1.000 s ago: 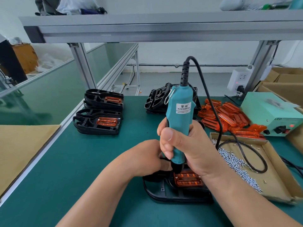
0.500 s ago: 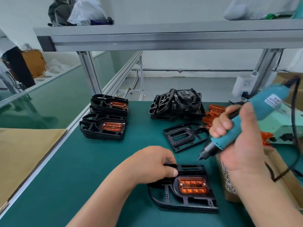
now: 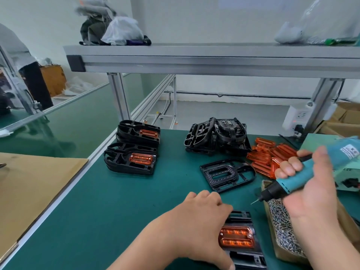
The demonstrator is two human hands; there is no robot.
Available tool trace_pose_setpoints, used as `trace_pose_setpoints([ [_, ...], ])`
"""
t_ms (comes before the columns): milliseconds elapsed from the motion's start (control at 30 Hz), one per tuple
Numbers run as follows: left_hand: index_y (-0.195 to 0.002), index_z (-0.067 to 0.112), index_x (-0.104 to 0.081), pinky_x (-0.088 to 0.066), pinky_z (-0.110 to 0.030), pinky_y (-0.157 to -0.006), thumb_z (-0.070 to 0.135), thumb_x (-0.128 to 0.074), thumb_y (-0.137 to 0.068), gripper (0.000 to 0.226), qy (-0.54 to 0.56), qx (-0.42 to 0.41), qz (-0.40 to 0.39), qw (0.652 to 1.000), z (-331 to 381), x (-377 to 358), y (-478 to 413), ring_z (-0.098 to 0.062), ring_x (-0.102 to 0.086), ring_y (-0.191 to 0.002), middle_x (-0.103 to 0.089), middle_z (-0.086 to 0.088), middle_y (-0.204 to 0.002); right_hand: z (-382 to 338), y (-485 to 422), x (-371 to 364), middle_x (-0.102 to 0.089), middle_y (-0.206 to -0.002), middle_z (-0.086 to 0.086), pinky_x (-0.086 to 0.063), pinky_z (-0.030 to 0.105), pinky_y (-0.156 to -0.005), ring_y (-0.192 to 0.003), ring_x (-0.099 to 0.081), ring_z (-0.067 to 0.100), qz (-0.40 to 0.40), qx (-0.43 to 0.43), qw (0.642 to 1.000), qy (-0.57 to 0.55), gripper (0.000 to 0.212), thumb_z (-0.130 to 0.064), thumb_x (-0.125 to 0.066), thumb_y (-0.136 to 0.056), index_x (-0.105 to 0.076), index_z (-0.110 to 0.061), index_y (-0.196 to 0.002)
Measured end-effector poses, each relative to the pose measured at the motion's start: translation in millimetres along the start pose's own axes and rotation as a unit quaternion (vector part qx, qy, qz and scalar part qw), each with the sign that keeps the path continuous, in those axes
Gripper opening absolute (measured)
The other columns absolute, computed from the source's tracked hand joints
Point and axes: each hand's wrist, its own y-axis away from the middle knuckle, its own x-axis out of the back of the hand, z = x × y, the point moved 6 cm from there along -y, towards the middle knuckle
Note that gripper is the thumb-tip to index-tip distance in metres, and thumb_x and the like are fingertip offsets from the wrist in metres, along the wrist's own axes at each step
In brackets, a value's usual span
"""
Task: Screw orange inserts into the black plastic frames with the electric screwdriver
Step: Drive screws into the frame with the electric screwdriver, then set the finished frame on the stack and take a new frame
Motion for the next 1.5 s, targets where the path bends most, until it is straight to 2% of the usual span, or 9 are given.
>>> trace_pose_setpoints([
  [233,-0.136,0.022,-0.047,-0.040,-0.045,-0.104,0.060,-0.070,-0.082,0.070,-0.028,0.022,0.010,0.999,-4,5,6,-0.024,-0.042,-0.108,-0.044,-0.001,-0.114,1,-1,0,-0.043,-0.068,-0.009,-0.042,0.020,-0.057,-0.060,-0.041,0.008,0.001,0.001,1.000,0.001,0.033,-0.055,-0.066,-0.100,-0.065,-0.026,-0.084],
  [400,-0.137,0.034,-0.043,-0.040,-0.044,-0.106,0.061,-0.065,-0.072,0.074,-0.023,0.110,0.063,0.992,-55,32,19,-0.023,-0.045,-0.112,-0.045,0.004,-0.115,2,-3,3,-0.043,-0.068,-0.009,-0.043,0.020,-0.055,-0.059,-0.042,0.009,0.006,-0.004,1.000,-0.003,0.033,-0.056,-0.067,-0.098,-0.064,-0.026,-0.085],
  [567,-0.138,0.041,-0.047,-0.036,-0.045,-0.110,0.061,-0.064,-0.069,0.075,-0.010,0.220,0.108,0.970,-127,67,30,-0.019,-0.046,-0.114,-0.047,0.009,-0.118,4,-3,-1,-0.043,-0.067,-0.008,-0.043,0.020,-0.053,-0.058,-0.043,0.009,-0.003,-0.012,1.000,0.008,0.037,-0.060,-0.077,-0.084,-0.064,-0.026,-0.084],
  [767,-0.149,0.037,-0.045,-0.032,-0.045,-0.112,0.057,-0.067,-0.066,0.088,-0.062,0.308,0.063,0.947,-202,86,37,-0.024,-0.048,-0.125,-0.050,0.004,-0.131,6,-2,0,-0.042,-0.066,-0.009,-0.042,0.019,-0.051,-0.057,-0.042,0.008,0.004,-0.019,1.000,0.004,0.033,-0.058,-0.070,-0.089,-0.063,-0.026,-0.083],
  [867,-0.145,0.035,-0.049,-0.030,-0.043,-0.111,0.053,-0.069,-0.066,0.084,-0.089,0.324,0.021,0.942,-224,92,36,-0.023,-0.048,-0.126,-0.050,0.005,-0.130,8,-2,-2,-0.042,-0.066,-0.008,-0.042,0.019,-0.052,-0.056,-0.043,0.008,0.006,-0.024,1.000,0.005,0.033,-0.058,-0.071,-0.089,-0.063,-0.026,-0.083],
  [1000,-0.158,0.036,-0.035,-0.016,-0.046,-0.124,0.043,-0.071,-0.071,0.095,-0.093,0.341,-0.033,0.935,-240,100,36,-0.021,-0.039,-0.142,-0.044,0.005,-0.149,7,0,-1,-0.043,-0.067,-0.007,-0.043,0.019,-0.052,-0.057,-0.043,0.009,0.011,-0.022,1.000,0.012,0.034,-0.057,-0.069,-0.091,-0.062,-0.024,-0.085],
  [1100,-0.159,0.036,-0.036,-0.010,-0.048,-0.125,0.035,-0.072,-0.075,0.091,-0.099,0.344,-0.052,0.932,-242,107,35,-0.022,-0.033,-0.148,-0.042,0.005,-0.156,6,-1,-1,-0.043,-0.067,-0.007,-0.043,0.019,-0.052,-0.057,-0.043,0.009,0.014,-0.023,1.000,0.008,0.034,-0.055,-0.067,-0.095,-0.062,-0.024,-0.085],
  [1267,-0.138,0.042,-0.059,-0.010,-0.047,-0.125,0.019,-0.069,-0.081,0.062,-0.093,0.329,-0.067,0.937,-238,103,31,-0.021,-0.036,-0.144,-0.048,0.009,-0.149,6,-1,0,-0.043,-0.068,-0.006,-0.043,0.019,-0.053,-0.057,-0.044,0.009,0.013,-0.017,1.000,0.007,0.033,-0.053,-0.064,-0.100,-0.063,-0.023,-0.085],
  [1500,-0.126,0.042,-0.062,-0.017,-0.043,-0.121,0.015,-0.066,-0.081,0.053,-0.101,0.327,-0.036,0.939,-241,93,32,-0.019,-0.033,-0.144,-0.040,0.010,-0.153,6,-1,1,-0.045,-0.069,-0.007,-0.045,0.019,-0.054,-0.058,-0.045,0.009,0.005,-0.022,1.000,0.003,0.033,-0.054,-0.067,-0.098,-0.066,-0.024,-0.085],
])
